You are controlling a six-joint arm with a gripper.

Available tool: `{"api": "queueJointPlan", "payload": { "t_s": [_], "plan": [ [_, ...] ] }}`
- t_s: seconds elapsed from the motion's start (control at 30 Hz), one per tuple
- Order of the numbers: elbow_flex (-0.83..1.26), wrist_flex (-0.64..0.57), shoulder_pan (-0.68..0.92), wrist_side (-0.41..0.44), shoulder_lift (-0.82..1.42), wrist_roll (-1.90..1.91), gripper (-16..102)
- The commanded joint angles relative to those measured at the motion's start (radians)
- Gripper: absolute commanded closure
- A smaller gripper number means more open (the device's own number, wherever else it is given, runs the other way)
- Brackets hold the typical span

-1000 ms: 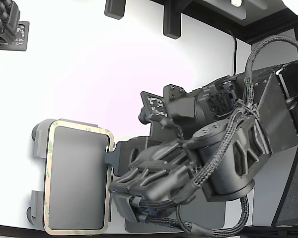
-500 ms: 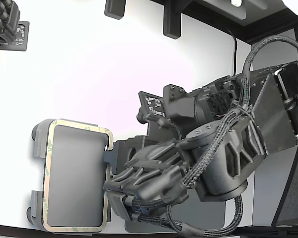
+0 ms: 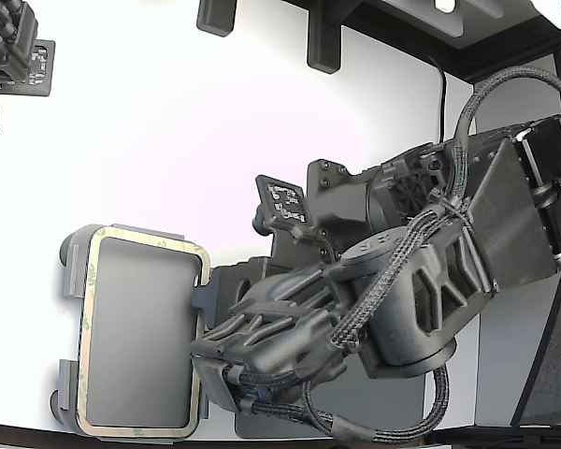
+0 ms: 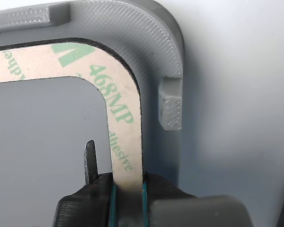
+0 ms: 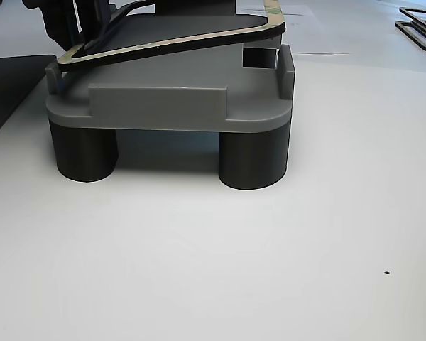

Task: Move top rectangular frame to the holder.

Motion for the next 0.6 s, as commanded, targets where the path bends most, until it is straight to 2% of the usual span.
{"api": "queueJointPlan", "payload": {
  "t_s": [0.0, 0.57],
  "plan": [
    [-0.012, -0.005, -0.015, -0.009, 0.02, 0.005, 98],
    [0.017, -0.029, -0.025, -0.023, 0.031, -0.035, 98]
  ]
}}
